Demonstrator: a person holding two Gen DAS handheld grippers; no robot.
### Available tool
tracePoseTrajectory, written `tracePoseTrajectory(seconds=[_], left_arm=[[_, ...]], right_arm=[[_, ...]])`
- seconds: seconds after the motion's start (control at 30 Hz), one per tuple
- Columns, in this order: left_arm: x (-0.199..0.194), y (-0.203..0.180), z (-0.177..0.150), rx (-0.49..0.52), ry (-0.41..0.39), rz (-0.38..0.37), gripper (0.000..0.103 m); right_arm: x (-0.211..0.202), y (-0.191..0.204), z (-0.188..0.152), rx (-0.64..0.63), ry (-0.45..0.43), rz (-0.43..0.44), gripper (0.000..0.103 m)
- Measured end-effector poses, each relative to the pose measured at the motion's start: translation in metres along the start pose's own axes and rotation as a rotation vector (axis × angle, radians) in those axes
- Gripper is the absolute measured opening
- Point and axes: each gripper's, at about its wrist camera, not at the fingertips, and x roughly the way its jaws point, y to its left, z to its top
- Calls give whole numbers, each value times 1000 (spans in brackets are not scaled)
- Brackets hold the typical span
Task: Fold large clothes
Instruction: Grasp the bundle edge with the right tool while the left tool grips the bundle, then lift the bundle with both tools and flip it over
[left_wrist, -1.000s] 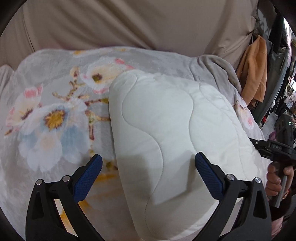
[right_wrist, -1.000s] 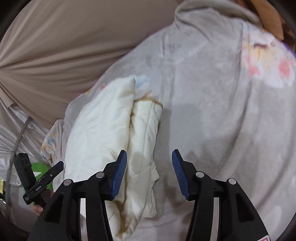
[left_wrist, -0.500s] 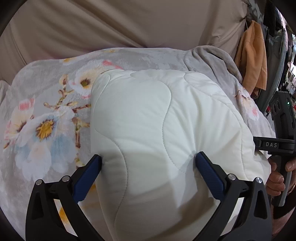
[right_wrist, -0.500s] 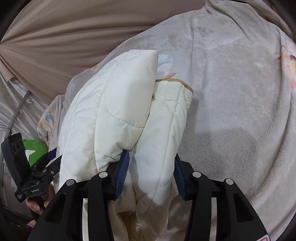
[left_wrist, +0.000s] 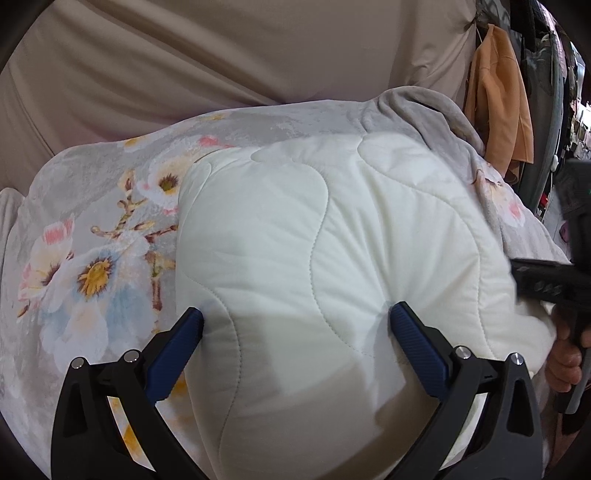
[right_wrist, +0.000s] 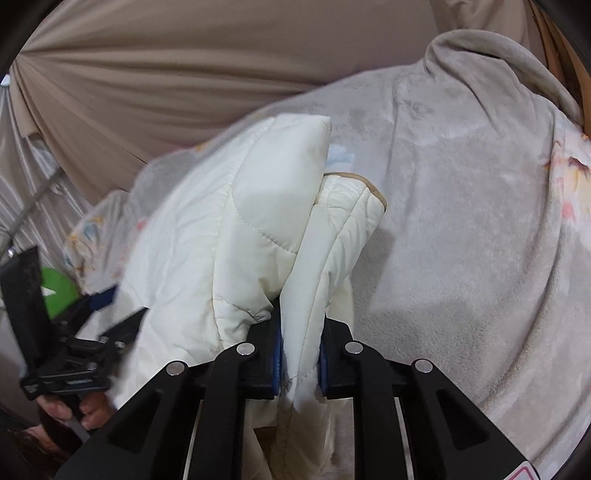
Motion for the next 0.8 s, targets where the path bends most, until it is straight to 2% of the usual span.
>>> tracePoseTrajectory(seconds=[0.03,0.13,0.27,0.43,0.5,0.57,0.6,0.63,0.67,0.73,0.8], left_arm=[[1,-3,-1,9,-4,9,98],[0,-3,-2,17,-4,12,98],[-7,23,0,-60,46,-103,98],[-3,61,-18,-229,134,-276,98],[5,66,-21,-260,134,-312,98],[11,61,-20,-251,118,-316,98],[12,57,-18,-241,114,-310,98],[10,53,-15,-224,106,-306,98],[6,48,-11,-201,96,-300,96],[-7,42,-4,-145,51,-283,77],[-23,39,4,-99,-2,-270,67]], right_arm=[[12,-4,-2,3,31,-24,17],[17,-12,-4,39,49,-5,20],[13,-19,-4,80,58,58,26],[16,-20,-8,95,62,86,31],[18,-19,-8,100,64,98,31],[22,-20,-8,109,69,114,31],[24,-20,-8,110,70,121,28],[24,-20,-7,113,64,125,20],[22,-20,-8,114,56,127,17],[12,-9,-7,74,12,88,14],[-5,3,-4,39,-58,66,14]])
